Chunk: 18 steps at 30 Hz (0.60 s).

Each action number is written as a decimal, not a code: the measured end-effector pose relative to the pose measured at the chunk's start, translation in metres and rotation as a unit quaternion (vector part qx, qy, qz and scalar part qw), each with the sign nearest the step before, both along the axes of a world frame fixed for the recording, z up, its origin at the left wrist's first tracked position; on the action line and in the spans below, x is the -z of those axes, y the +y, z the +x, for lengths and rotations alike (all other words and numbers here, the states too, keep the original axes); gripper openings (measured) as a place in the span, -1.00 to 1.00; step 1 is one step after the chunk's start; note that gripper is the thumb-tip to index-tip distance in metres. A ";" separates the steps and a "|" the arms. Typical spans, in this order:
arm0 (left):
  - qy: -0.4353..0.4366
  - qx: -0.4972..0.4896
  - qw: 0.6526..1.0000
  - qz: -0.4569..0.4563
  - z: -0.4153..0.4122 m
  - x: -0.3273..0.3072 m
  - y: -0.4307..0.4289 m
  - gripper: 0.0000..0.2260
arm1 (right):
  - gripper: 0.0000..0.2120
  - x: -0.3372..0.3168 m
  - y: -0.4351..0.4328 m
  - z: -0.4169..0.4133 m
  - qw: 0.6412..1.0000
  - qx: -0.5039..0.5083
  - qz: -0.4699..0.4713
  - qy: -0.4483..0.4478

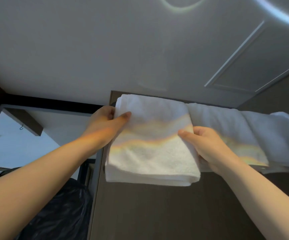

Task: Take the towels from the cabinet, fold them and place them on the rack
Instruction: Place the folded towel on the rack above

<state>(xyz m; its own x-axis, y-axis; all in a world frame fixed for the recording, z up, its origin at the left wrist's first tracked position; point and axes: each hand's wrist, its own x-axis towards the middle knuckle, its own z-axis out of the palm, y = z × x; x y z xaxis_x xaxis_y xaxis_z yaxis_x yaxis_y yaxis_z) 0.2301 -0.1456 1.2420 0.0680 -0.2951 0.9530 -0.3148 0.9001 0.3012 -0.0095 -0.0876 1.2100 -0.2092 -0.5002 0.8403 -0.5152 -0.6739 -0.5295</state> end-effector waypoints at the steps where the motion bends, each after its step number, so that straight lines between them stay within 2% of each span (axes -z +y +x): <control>1: -0.018 0.036 0.999 0.031 0.001 0.007 0.002 -0.76 | -0.69 -0.004 0.001 0.001 1.000 -0.001 -0.027 -0.014; 4: -0.053 0.133 0.981 0.129 0.003 0.034 0.001 -0.80 | -0.67 -0.017 0.002 0.004 0.997 0.028 -0.073 -0.016; 8: -0.018 0.094 0.992 0.078 0.003 0.032 -0.003 -0.93 | -0.68 -0.037 -0.006 0.009 0.993 0.067 -0.100 -0.009; 12: 0.004 0.083 0.994 0.072 -0.003 0.008 -0.010 -0.91 | -0.78 -0.055 -0.018 0.010 0.989 0.077 -0.118 -0.033; 15: 0.005 0.073 0.995 0.061 -0.008 0.007 -0.022 -0.85 | -0.73 -0.065 -0.023 0.009 0.990 0.079 -0.111 -0.040; 18: 0.023 0.097 0.992 0.082 -0.007 0.013 -0.033 -0.81 | -0.77 -0.066 -0.025 0.006 0.990 0.091 -0.104 -0.036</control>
<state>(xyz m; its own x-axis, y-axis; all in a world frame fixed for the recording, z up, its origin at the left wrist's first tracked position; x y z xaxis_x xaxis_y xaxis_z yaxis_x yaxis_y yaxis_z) 0.2231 -0.1784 1.2292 0.0374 -0.4579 0.8882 -0.1236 0.8799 0.4588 -0.0035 -0.1124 1.2759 -0.3426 -0.2665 0.9009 -0.6039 -0.6721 -0.4284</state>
